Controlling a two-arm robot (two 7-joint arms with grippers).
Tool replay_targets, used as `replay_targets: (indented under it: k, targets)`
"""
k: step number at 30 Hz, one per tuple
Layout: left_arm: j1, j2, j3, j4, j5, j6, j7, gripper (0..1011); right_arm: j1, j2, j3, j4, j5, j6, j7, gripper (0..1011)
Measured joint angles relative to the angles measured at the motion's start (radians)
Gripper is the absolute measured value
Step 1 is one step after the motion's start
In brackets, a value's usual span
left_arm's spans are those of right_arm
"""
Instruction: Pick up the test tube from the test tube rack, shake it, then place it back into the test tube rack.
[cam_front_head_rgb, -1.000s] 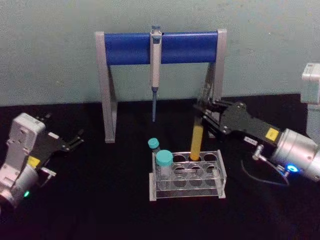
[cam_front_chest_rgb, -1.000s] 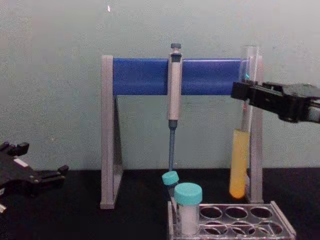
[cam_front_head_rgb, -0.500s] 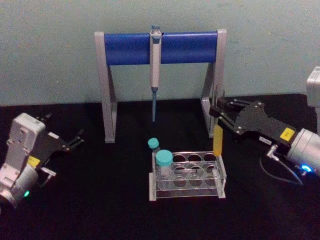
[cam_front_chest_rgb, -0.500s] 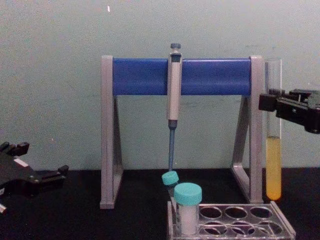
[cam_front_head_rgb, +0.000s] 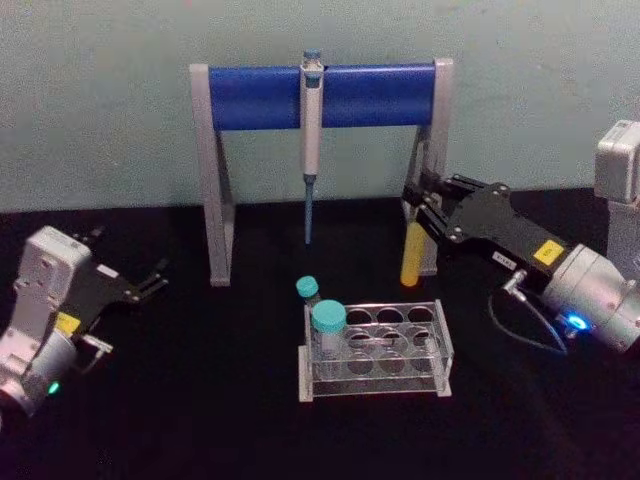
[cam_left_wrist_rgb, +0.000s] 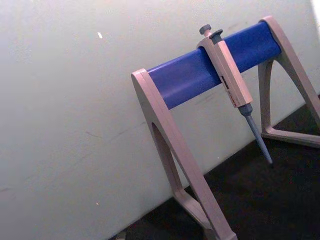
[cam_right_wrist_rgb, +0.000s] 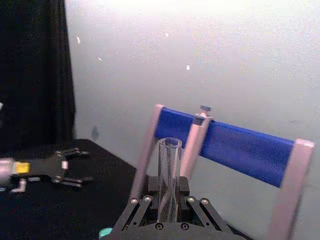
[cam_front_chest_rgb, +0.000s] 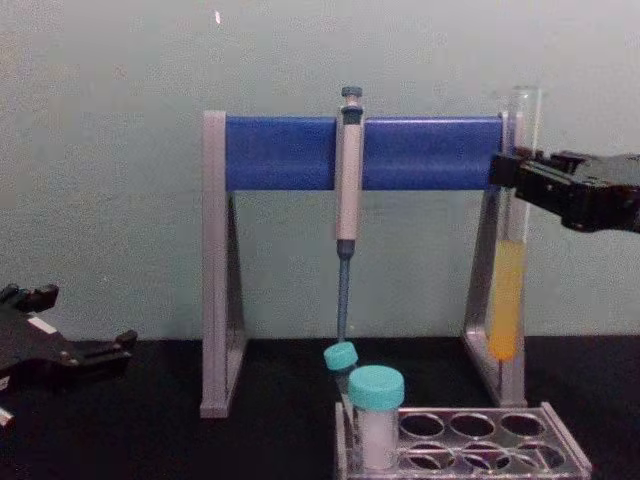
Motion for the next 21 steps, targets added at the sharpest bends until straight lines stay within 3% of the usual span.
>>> replay_targets:
  k: [6, 7, 21]
  targets:
    - [0.000, 0.000, 0.000, 0.000, 0.000, 0.000, 0.000, 1001, 0.007, -0.006, -0.007, 0.010, 0.046, 0.000, 0.054, 232]
    - [0.000, 0.000, 0.000, 0.000, 0.000, 0.000, 0.000, 1001, 0.010, 0.045, -0.036, 0.020, 0.087, -0.014, 0.110, 232]
    - [0.000, 0.000, 0.000, 0.000, 0.000, 0.000, 0.000, 1001, 0.028, 0.026, -0.063, 0.064, 0.036, -0.019, 0.082, 232]
